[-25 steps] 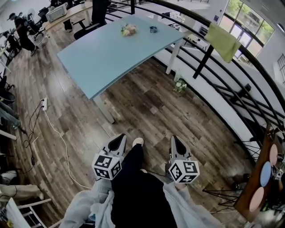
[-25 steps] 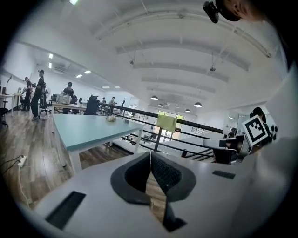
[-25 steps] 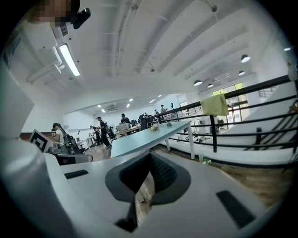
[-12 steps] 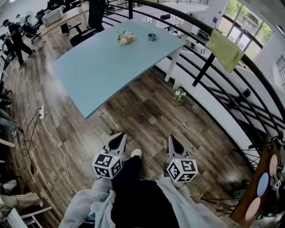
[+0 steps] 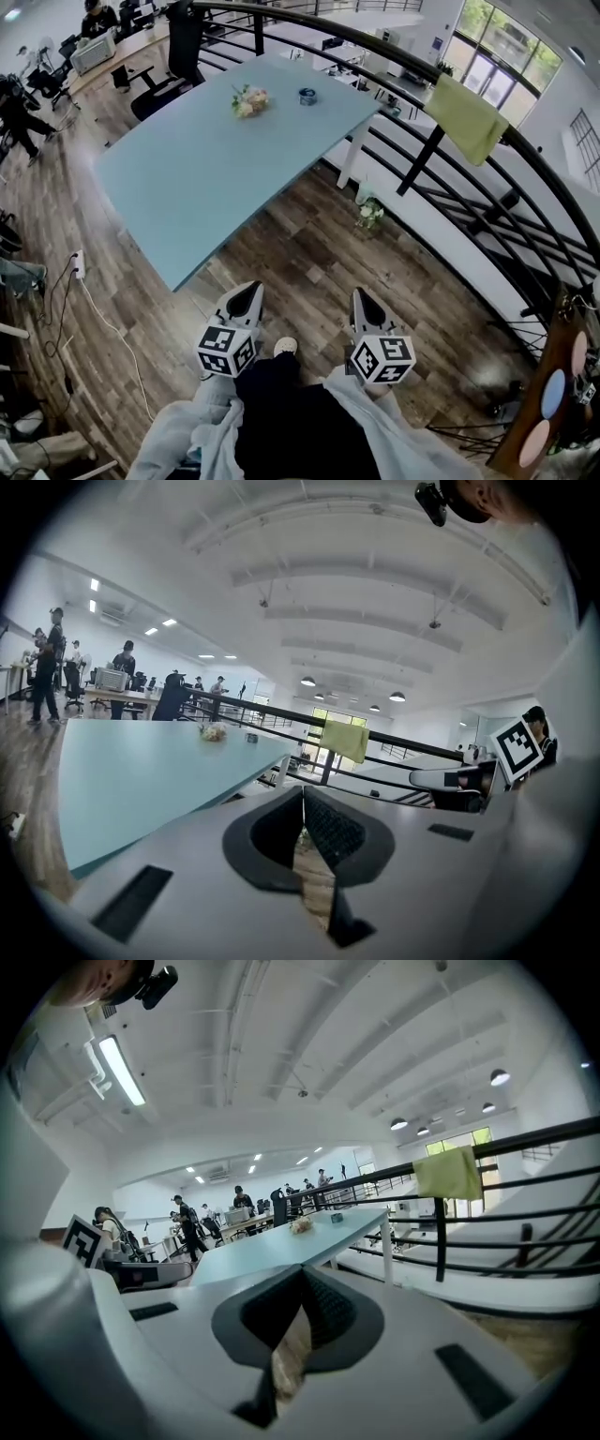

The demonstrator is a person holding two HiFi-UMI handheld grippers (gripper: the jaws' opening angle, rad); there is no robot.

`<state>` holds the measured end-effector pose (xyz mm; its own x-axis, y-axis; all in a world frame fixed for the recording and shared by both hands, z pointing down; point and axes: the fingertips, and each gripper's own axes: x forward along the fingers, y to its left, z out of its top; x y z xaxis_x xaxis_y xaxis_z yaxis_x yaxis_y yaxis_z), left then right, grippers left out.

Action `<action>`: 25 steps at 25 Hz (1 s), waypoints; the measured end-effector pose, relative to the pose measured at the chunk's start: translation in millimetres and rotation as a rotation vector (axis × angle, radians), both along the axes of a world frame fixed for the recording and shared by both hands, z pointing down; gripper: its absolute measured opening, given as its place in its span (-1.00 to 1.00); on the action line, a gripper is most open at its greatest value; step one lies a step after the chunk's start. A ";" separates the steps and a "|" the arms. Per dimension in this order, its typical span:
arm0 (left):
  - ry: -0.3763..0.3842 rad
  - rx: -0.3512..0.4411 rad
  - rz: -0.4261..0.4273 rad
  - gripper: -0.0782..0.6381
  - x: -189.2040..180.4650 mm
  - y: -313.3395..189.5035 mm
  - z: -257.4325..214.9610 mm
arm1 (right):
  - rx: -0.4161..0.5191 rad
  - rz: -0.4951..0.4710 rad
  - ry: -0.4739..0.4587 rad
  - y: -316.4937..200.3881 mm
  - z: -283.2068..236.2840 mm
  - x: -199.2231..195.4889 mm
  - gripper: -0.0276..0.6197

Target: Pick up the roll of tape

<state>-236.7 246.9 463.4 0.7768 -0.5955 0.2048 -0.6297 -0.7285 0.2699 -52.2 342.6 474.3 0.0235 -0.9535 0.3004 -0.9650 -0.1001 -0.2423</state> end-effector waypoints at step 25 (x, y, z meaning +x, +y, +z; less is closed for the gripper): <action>-0.010 -0.020 0.050 -0.73 19.0 -83.1 12.5 | -0.027 0.045 -0.008 -78.5 10.3 16.0 -0.90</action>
